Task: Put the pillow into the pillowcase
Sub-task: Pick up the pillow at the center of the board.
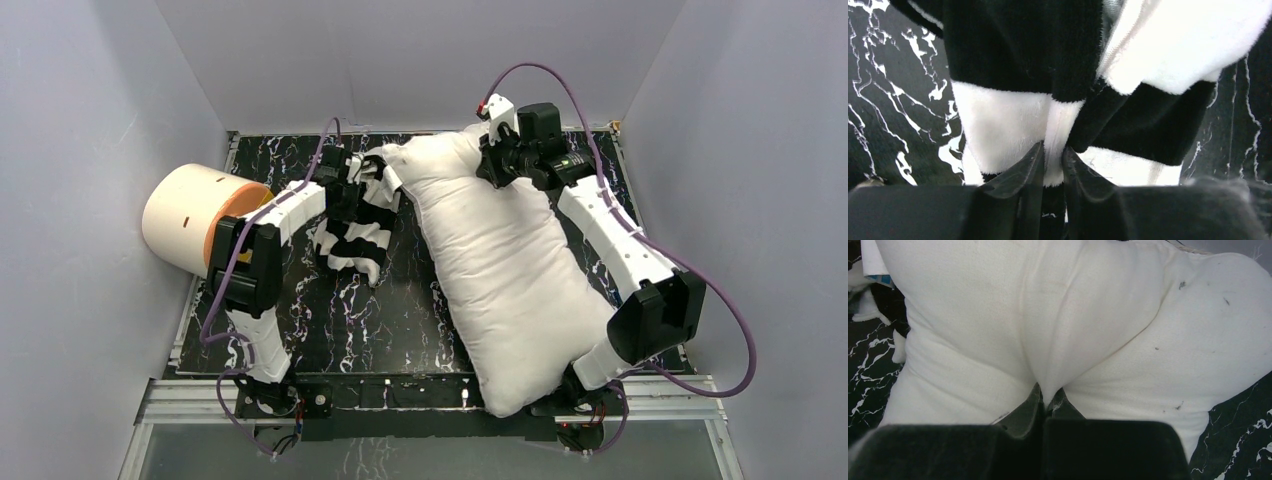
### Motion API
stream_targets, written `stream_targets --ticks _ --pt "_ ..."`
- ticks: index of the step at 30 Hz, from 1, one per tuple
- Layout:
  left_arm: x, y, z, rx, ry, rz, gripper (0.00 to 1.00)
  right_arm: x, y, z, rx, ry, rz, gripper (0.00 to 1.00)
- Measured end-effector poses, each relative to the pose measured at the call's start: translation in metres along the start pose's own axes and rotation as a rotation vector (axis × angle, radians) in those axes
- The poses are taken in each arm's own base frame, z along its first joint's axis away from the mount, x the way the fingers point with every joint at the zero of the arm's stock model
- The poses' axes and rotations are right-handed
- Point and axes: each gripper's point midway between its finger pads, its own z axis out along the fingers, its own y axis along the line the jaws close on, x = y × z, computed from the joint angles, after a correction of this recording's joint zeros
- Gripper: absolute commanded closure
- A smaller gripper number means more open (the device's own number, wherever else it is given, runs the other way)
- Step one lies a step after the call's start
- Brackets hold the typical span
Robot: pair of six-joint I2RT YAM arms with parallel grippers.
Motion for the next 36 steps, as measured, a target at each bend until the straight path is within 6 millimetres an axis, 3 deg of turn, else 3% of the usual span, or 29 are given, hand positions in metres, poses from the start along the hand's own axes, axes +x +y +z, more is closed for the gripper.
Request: stream_targets --ticks 2,6,10,17,20,23,31,36 --pt "0.001 0.002 0.003 -0.018 0.005 0.012 0.99 -0.002 0.001 -0.004 0.000 -0.008 -0.008 1.00" --pt "-0.005 0.007 -0.001 -0.046 -0.020 0.019 1.00 -0.007 0.007 -0.010 -0.011 -0.024 -0.031 1.00" --pt "-0.019 0.011 -0.017 -0.062 -0.073 0.014 1.00 -0.008 0.026 -0.010 -0.064 -0.032 -0.081 1.00" --pt "-0.074 0.001 -0.086 0.015 -0.335 0.009 1.00 -0.006 0.111 -0.005 -0.299 -0.044 -0.298 1.00" --pt "-0.090 -0.006 -0.119 0.071 -0.457 0.032 1.00 0.004 0.146 -0.007 -0.432 -0.053 -0.382 1.00" --pt "-0.101 -0.014 -0.143 0.120 -0.549 0.065 1.00 0.014 0.169 -0.010 -0.546 -0.062 -0.431 1.00" --pt "-0.098 -0.029 -0.159 0.205 -0.628 0.137 1.00 0.025 0.205 -0.018 -0.742 -0.092 -0.519 1.00" --pt "-0.094 -0.033 -0.166 0.233 -0.645 0.159 1.00 0.045 0.229 -0.005 -0.867 -0.036 -0.520 1.00"
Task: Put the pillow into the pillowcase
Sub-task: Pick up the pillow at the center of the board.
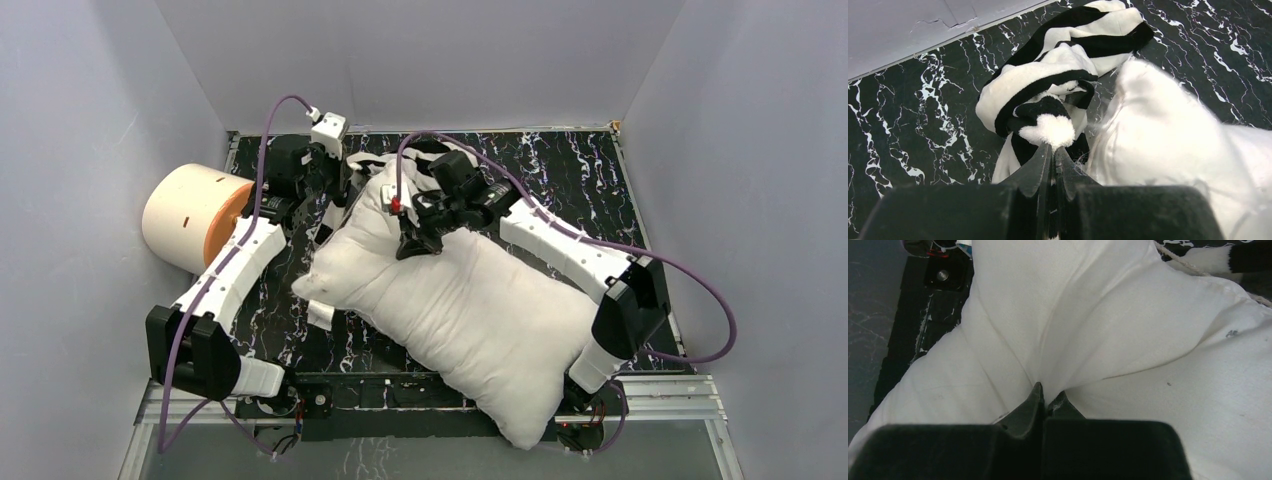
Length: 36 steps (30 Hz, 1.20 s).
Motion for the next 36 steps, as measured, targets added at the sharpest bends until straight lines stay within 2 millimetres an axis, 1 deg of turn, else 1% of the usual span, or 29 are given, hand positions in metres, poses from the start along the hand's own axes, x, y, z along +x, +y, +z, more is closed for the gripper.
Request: stream_targets --ticks 2,4,5,8,9,10,12,13,14,17,20,23,25,26,27,29,30,31,32,33,34,35,36 --pt "-0.001 0.000 -0.002 -0.002 -0.004 0.000 1.00 0.005 0.002 0.011 -0.025 0.010 0.011 1.00" --pt "-0.001 0.000 -0.002 -0.007 -0.004 -0.008 1.00 0.007 0.000 0.015 -0.019 0.014 0.018 1.00" --pt "-0.001 0.001 -0.002 -0.010 -0.005 -0.012 1.00 0.007 -0.003 0.016 -0.002 0.017 0.023 0.92" --pt "0.000 0.002 -0.002 -0.022 0.000 -0.033 1.00 0.011 -0.019 0.016 0.088 0.039 0.058 0.56" --pt "0.002 0.003 -0.002 -0.027 0.003 -0.038 1.00 0.013 -0.027 0.015 0.140 0.055 0.083 0.41" --pt "0.004 0.004 -0.003 -0.037 0.008 -0.045 1.00 0.015 -0.034 0.013 0.187 0.065 0.107 0.31" --pt "0.012 0.006 -0.003 -0.056 0.025 -0.061 1.00 0.018 -0.051 0.008 0.302 0.079 0.172 0.15" --pt "0.016 0.007 -0.003 -0.064 0.035 -0.072 1.00 0.021 -0.057 0.004 0.361 0.082 0.210 0.05" --pt "0.020 0.007 -0.003 -0.068 0.045 -0.082 1.00 0.024 -0.060 0.001 0.406 0.080 0.245 0.02" --pt "0.031 0.006 -0.002 -0.076 0.067 -0.120 1.00 0.032 -0.064 -0.011 0.518 0.072 0.343 0.01" --pt "0.037 0.004 -0.003 -0.077 0.082 -0.157 1.00 0.031 -0.072 -0.018 0.605 0.048 0.418 0.01" --pt "0.039 0.004 -0.002 -0.083 0.086 -0.178 1.00 0.037 -0.079 -0.017 0.649 0.049 0.468 0.01" --pt "0.045 0.005 -0.002 -0.090 0.097 -0.186 1.00 0.044 -0.086 -0.008 0.651 0.054 0.487 0.01" --pt "0.048 0.005 -0.002 -0.094 0.103 -0.191 1.00 0.049 -0.089 0.000 0.639 0.062 0.493 0.02" --pt "0.050 0.007 -0.003 -0.099 0.109 -0.200 1.00 0.056 -0.091 0.009 0.618 0.077 0.500 0.04" --pt "0.051 0.010 -0.003 -0.107 0.109 -0.213 1.00 0.067 -0.095 0.026 0.576 0.107 0.502 0.13" --pt "0.051 0.012 -0.003 -0.113 0.108 -0.220 1.00 0.071 -0.098 0.034 0.552 0.119 0.496 0.23" --pt "0.050 0.015 -0.004 -0.120 0.105 -0.230 1.00 0.075 -0.100 0.041 0.528 0.129 0.487 0.36" --pt "0.050 0.019 -0.004 -0.127 0.105 -0.237 1.00 0.076 -0.102 0.046 0.504 0.134 0.472 0.60" --pt "0.049 0.022 -0.005 -0.134 0.100 -0.246 1.00 0.075 -0.104 0.050 0.479 0.136 0.454 0.79" --pt "0.046 0.025 -0.006 -0.138 0.096 -0.252 1.00 0.073 -0.105 0.051 0.463 0.137 0.434 0.89" --pt "0.043 0.027 -0.006 -0.138 0.088 -0.255 1.00 0.070 -0.105 0.050 0.445 0.136 0.415 0.97" --pt "0.040 0.028 -0.007 -0.136 0.081 -0.256 1.00 0.067 -0.105 0.048 0.435 0.135 0.393 1.00"
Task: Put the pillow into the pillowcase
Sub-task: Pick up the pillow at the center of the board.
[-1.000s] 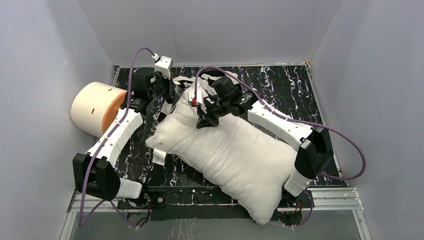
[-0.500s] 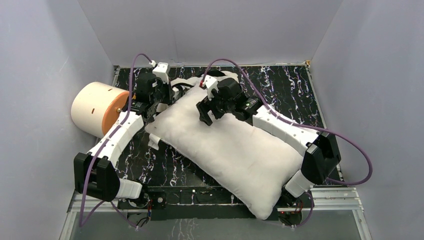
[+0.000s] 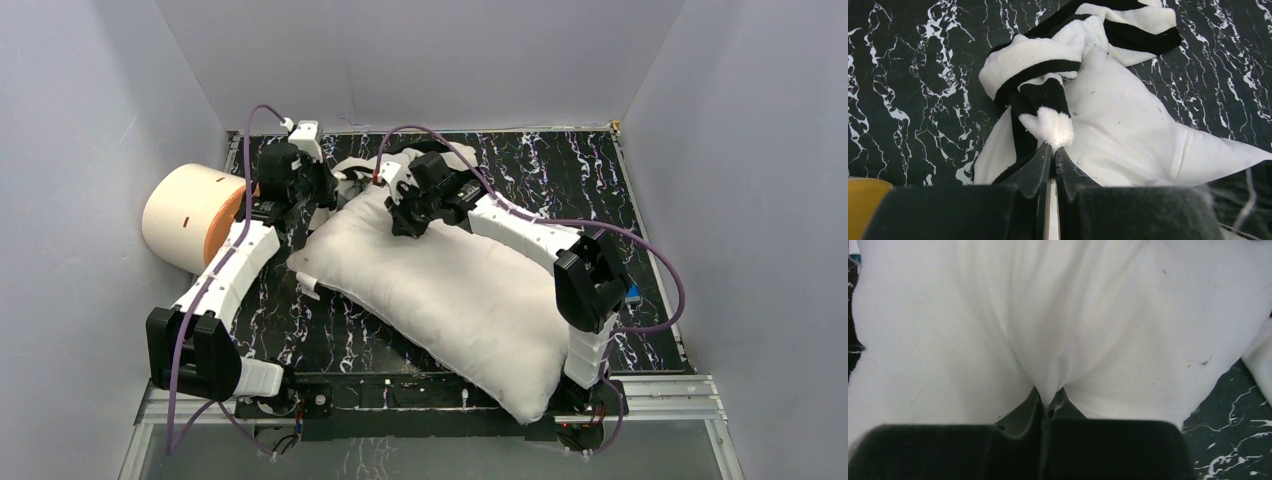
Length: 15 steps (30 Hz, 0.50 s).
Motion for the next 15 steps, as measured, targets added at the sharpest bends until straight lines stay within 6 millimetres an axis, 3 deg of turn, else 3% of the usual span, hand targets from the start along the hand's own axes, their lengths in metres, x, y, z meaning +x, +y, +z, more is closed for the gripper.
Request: stream_targets --ticks 7,12,15 --pt "-0.015 -0.012 -0.001 0.081 -0.042 0.060 1.00 -0.005 0.007 -0.030 -0.088 0.008 -0.200 1.00" --pt "-0.040 -0.029 -0.009 0.167 -0.091 0.106 1.00 -0.011 0.031 -0.066 -0.183 -0.014 -0.318 1.00" --pt "-0.044 -0.035 -0.016 0.203 -0.103 0.137 1.00 -0.011 0.047 -0.083 -0.241 -0.038 -0.359 1.00"
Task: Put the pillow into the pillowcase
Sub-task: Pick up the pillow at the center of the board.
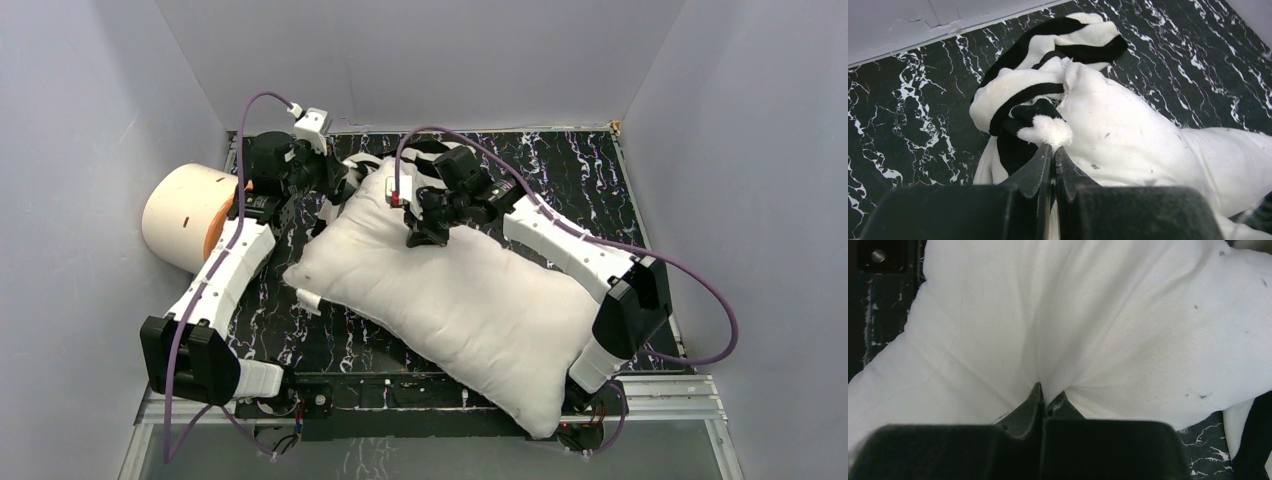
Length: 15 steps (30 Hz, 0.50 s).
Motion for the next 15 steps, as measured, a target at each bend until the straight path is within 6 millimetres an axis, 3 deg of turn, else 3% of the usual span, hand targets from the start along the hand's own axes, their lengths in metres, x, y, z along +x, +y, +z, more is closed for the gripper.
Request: stream_targets --ticks 5,15 --pt "0.005 -0.005 -0.010 0.028 0.028 0.050 1.00 0.001 0.026 -0.007 -0.100 -0.021 -0.032 1.00" --pt "0.005 -0.020 -0.018 0.114 -0.012 0.122 1.00 0.001 0.059 0.000 -0.288 -0.089 -0.062 1.00"
